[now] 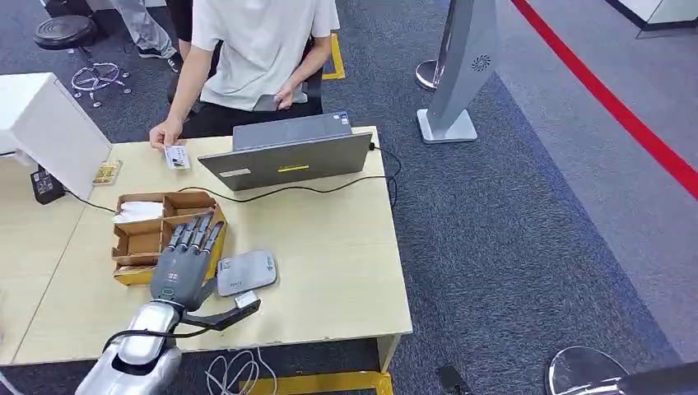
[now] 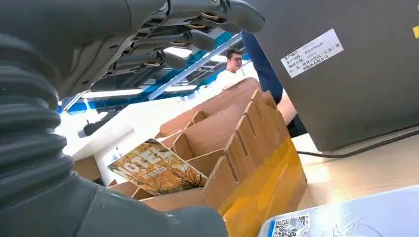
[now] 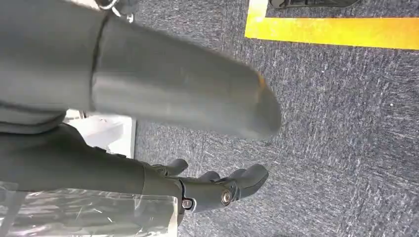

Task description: Pass the card to the sensor for recognition and then transmit it.

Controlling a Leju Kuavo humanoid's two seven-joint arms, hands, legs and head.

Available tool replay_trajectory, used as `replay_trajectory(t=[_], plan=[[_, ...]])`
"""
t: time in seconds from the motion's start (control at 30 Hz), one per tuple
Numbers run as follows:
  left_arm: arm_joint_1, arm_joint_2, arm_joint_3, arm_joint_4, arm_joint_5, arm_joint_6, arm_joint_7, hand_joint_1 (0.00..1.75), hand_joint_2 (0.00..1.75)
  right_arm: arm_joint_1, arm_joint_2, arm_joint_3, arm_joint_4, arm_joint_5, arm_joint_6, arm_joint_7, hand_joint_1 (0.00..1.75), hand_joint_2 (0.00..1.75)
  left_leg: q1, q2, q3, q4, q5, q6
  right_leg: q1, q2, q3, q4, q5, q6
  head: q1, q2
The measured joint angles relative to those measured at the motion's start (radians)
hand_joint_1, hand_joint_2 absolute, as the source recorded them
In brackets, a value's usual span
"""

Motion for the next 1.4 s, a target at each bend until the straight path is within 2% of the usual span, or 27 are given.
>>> replay_trajectory(t=[0.23,0.43,0.93,0.97,1.4], plan=[[0.023,0.006,0.004,-0.031,-0.016,0.008,0.014,0.00,1.75,0.002,0.000,-0.005,0.000,0.000,-0.001,-0.006,0.00,1.75,0.000,0.000,0.000,0.000,0.000,0.000,0.000,0.000,0.000,0.000,0.000,0.000,0.000,0.000],[0.042,0.023,0.037,-0.048,-0.016,0.006,0.024,0.00,1.75,0.004,0.000,-0.010,0.000,0.001,-0.001,-0.006,0.00,1.75,0.000,0.000,0.000,0.000,0.000,0.000,0.000,0.000,0.000,0.000,0.000,0.000,0.000,0.000],[0.051,0.035,0.090,-0.049,-0.011,0.006,0.023,0.00,1.75,0.004,0.000,-0.014,0.000,0.016,0.003,-0.005,0.00,1.75,0.000,0.000,0.000,0.000,0.000,0.000,0.000,0.000,0.000,0.000,0.000,0.000,0.000,0.000],[0.051,0.035,0.092,-0.048,-0.011,0.006,0.022,1.75,1.75,0.003,0.000,-0.014,0.000,0.016,0.003,-0.005,0.00,1.75,0.000,0.000,0.000,0.000,0.000,0.000,0.000,0.000,0.000,0.000,0.000,0.000,0.000,0.000],[0.046,0.034,0.095,-0.022,-0.010,0.019,0.010,1.75,1.75,-0.001,0.000,-0.014,0.000,0.016,0.005,-0.004,0.00,1.75,0.000,0.000,0.000,0.000,0.000,0.000,0.000,0.000,0.000,0.000,0.000,0.000,0.000,0.000]])
